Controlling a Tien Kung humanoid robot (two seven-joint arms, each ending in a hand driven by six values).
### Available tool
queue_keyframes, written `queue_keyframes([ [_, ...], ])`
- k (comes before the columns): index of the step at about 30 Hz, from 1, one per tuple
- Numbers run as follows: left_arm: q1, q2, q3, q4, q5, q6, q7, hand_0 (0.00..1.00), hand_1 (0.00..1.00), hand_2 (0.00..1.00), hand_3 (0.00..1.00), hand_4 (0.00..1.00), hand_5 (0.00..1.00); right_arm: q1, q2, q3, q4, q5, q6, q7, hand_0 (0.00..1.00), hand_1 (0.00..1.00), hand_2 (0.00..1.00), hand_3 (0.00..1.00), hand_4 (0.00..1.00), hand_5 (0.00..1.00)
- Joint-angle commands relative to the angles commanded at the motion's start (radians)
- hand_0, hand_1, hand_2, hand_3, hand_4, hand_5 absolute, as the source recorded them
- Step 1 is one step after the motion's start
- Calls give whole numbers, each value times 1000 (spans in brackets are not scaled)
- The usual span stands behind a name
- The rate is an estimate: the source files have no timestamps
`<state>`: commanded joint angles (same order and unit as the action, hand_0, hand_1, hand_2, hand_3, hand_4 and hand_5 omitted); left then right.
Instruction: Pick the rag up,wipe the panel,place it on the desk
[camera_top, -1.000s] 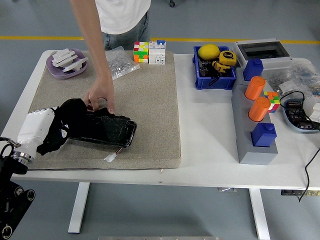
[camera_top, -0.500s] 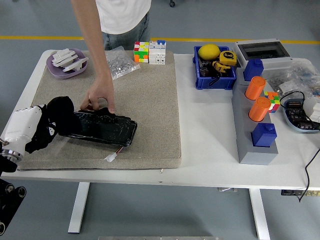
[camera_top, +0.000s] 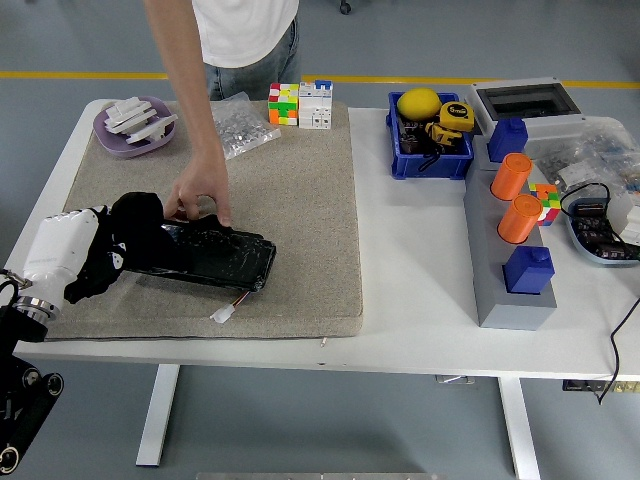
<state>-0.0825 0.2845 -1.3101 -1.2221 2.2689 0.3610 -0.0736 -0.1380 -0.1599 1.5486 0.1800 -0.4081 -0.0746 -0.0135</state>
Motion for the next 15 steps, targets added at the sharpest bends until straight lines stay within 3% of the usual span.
queue_keyframes([
  [6,-2,-9,89,-57,0,-5,12,257,314,549,518,389,2,3,-2,16,0,-15,0,2,760,622,678,613,998,515],
  [15,-8,-16,199,-90,0,-13,24,256,312,548,517,388,2,5,-5,15,0,-13,1,-1,760,622,678,613,998,516],
])
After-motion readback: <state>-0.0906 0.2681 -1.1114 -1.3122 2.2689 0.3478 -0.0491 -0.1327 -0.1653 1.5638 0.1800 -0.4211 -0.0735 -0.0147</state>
